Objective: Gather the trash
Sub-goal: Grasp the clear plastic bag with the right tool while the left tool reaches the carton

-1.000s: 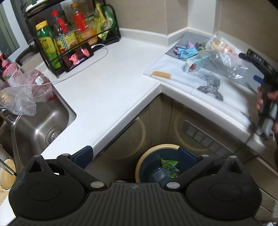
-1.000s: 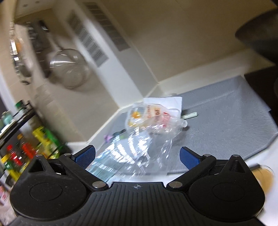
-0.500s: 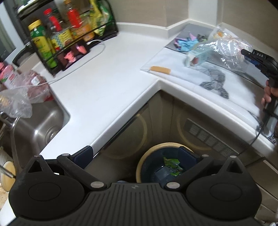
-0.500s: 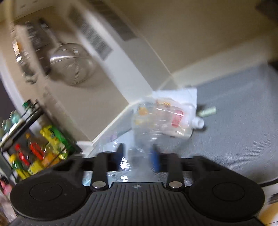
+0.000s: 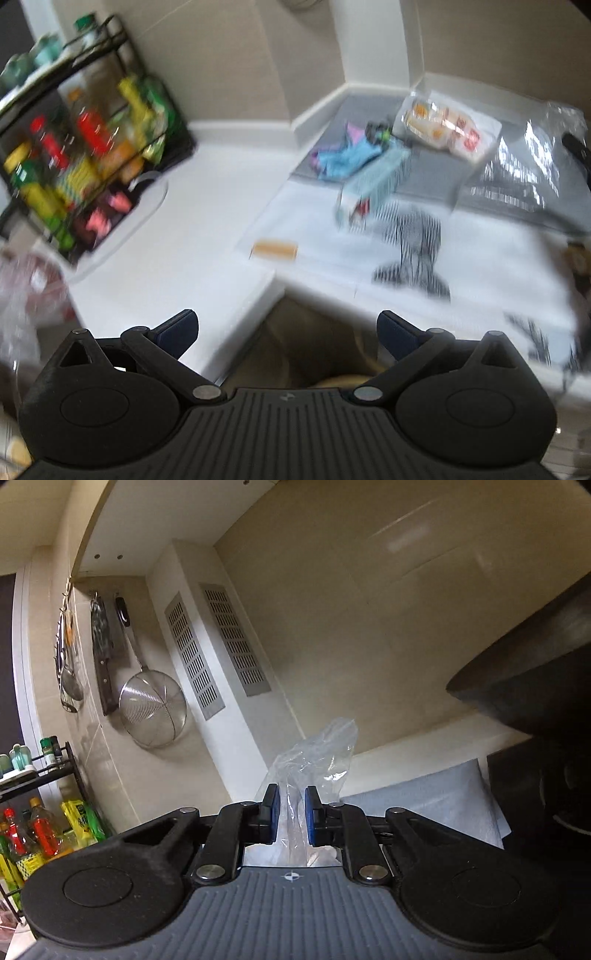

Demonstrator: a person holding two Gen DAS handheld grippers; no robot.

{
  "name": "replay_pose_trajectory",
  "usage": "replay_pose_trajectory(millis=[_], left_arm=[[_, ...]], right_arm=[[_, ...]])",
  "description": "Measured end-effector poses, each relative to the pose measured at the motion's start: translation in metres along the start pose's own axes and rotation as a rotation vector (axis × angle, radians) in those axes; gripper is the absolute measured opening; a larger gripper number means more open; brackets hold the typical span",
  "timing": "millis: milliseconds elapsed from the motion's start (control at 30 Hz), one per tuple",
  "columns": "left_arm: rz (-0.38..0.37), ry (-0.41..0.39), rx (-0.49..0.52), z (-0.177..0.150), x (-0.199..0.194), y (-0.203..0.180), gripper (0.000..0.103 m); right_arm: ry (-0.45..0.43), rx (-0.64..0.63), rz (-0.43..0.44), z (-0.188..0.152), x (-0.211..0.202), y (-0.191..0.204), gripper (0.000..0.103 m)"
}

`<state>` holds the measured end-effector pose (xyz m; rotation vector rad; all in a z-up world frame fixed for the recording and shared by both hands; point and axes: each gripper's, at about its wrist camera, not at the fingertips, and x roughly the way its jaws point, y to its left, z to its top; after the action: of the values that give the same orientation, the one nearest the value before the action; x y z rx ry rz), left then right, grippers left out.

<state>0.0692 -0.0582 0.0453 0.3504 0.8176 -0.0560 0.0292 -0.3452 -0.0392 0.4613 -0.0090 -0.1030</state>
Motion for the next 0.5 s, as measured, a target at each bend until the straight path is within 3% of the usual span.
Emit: replay_pose_trajectory(millis=[133,200,267,333,500], left_arm=[[-0.014,-0.044,-0.012,0.04,0.034,-0.011,0.103],[-0.03,-0.045,-0.028,0.057,0.052,-0.017,0.103],[-0.069,-0.038,-0.025,0.073,0.069,-0.025,0.103],[-0.105,-0.037,-0.008,0.085,0.085,-0.033,0.103],[-0.132,-0.029,0.053,0.102,0.116,-0.053,0.103]], right_arm=[[0.05,0.036,0.009,0.001,0.006,-0.005,0.023],[0.071,0.047,-0.007,0.001,0.008,-0.006,0.059],[0.081,0.047,-0.024,0.001,0.011,-0.006,0.073],[0.113,0.053,0.002,-0.002,0.016,-0.01,0.076],[0.241,0.09,-0.048,-0.009,0.035,-0.014,0.08]])
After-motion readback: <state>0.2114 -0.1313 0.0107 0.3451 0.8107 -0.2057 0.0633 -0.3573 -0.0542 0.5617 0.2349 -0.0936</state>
